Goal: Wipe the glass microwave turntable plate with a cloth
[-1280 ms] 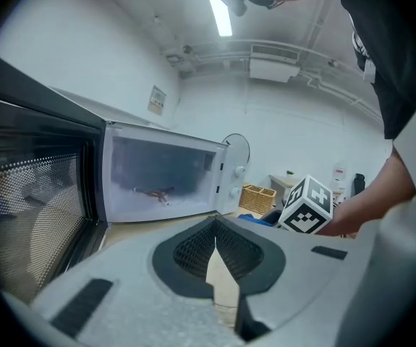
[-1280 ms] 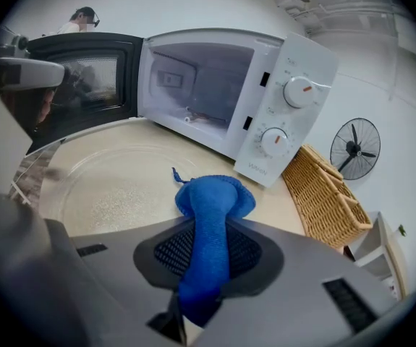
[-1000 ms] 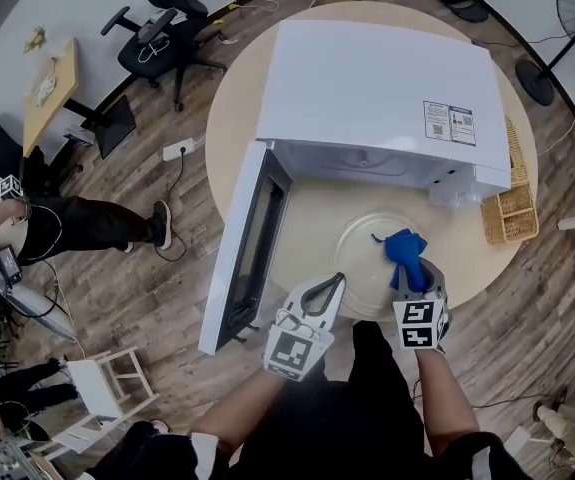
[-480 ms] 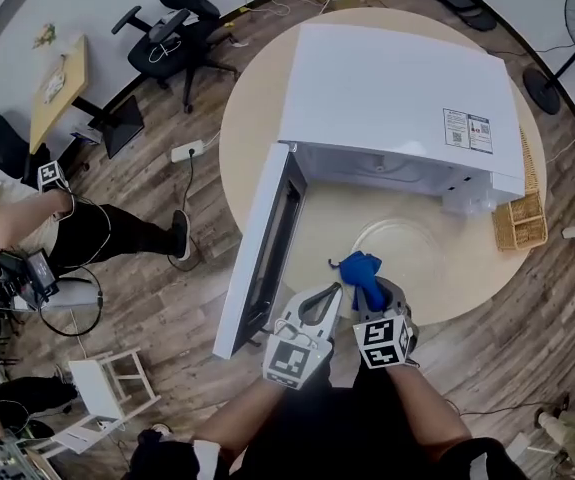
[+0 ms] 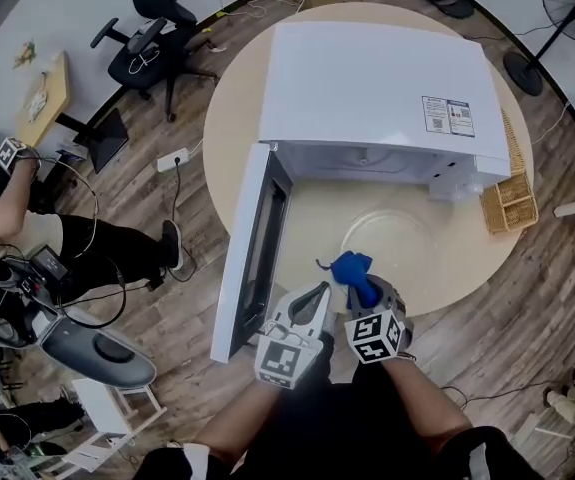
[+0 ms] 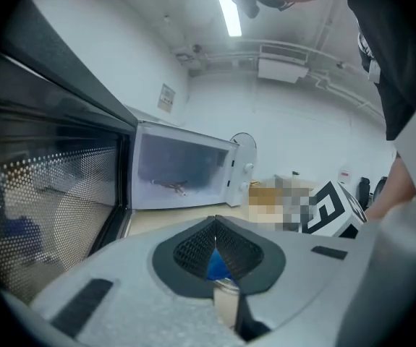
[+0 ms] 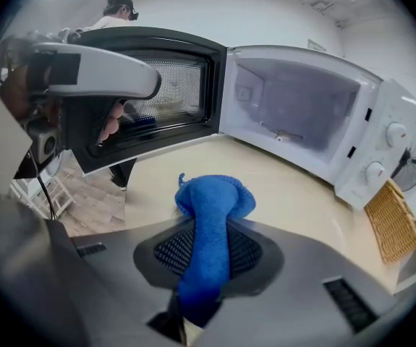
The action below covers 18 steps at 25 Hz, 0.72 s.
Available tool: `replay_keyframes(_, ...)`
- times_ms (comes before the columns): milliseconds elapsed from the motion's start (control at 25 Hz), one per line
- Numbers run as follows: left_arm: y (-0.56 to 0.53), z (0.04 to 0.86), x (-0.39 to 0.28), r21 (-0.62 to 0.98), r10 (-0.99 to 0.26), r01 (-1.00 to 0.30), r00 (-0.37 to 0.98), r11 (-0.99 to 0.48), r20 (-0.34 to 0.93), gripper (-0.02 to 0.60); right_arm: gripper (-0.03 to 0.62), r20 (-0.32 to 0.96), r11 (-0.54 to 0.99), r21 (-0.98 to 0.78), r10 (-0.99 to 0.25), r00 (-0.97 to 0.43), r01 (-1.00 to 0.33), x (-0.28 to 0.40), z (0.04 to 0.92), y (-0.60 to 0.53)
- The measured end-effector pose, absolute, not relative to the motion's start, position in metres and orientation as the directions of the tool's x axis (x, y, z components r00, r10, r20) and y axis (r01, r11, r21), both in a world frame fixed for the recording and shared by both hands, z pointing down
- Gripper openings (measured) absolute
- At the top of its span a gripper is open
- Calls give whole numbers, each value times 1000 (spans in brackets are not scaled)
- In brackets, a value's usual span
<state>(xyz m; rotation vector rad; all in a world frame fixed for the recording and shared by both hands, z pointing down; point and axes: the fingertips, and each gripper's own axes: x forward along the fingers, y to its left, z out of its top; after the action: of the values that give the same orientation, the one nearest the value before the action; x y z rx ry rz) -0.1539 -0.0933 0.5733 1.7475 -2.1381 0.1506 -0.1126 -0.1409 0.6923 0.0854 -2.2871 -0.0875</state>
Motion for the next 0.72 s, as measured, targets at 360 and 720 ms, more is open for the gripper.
replay_keyframes(360, -115, 569, -140, 178, -936, -970, -100, 168, 338, 6, 81, 763, 983, 139, -184, -620, -120, -70, 694, -182)
replay_keyframes(720, -143, 566, -123, 188, -947, -977, -32, 97, 319, 6, 83, 779, 965, 183, -258, -571, -187, -34, 697, -221)
